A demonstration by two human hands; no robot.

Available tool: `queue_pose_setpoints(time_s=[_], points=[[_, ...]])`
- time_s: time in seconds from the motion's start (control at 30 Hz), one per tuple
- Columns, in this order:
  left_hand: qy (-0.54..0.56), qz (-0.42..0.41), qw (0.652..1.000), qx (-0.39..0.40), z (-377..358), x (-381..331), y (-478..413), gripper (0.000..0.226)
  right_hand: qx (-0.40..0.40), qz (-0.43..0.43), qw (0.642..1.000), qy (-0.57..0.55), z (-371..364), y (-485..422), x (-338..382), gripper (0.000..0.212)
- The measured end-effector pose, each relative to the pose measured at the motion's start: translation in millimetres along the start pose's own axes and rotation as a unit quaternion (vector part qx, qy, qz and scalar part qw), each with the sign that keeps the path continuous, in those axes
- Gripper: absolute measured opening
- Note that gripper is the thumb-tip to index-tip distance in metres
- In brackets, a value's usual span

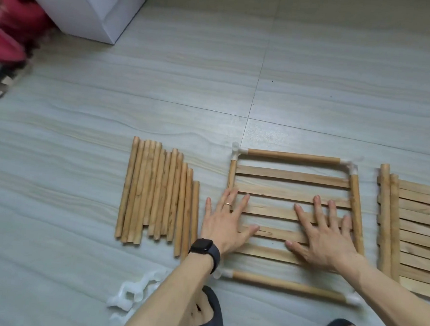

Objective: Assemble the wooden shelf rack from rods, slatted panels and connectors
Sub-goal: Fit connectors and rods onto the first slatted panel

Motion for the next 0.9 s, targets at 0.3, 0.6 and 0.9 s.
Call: queue_pose_setpoints(time_s=[0.3,0.6,0.9], points=[[-0.095,0.236,0.967,0.026,6.0,74.3,46.1,0.042,0.000,0.082,0.997,-0.015,-26.0,38.7,66.6,0.076],[0.108,0.219,0.966,0.084,26.7,69.2,38.3,0.037,0.025,0.104,0.992,-0.062,-11.0,71.1,76.9,0.081],[0.637,0.157,0.750,0.080,105.8,27.7,-12.3,0.037,-0.116,0.301,0.919,-0.228,103.5,69.8,118.8,0.085]])
Point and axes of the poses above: each hand's wrist, its own y-axis away from the middle knuckle, its own z-axis out of the back of the hand, x = y × z, the point moved 3 cm from there along -y, towards the middle knuckle, and after that the axes turned 10 degrees about -y, right-handed, at the moved point
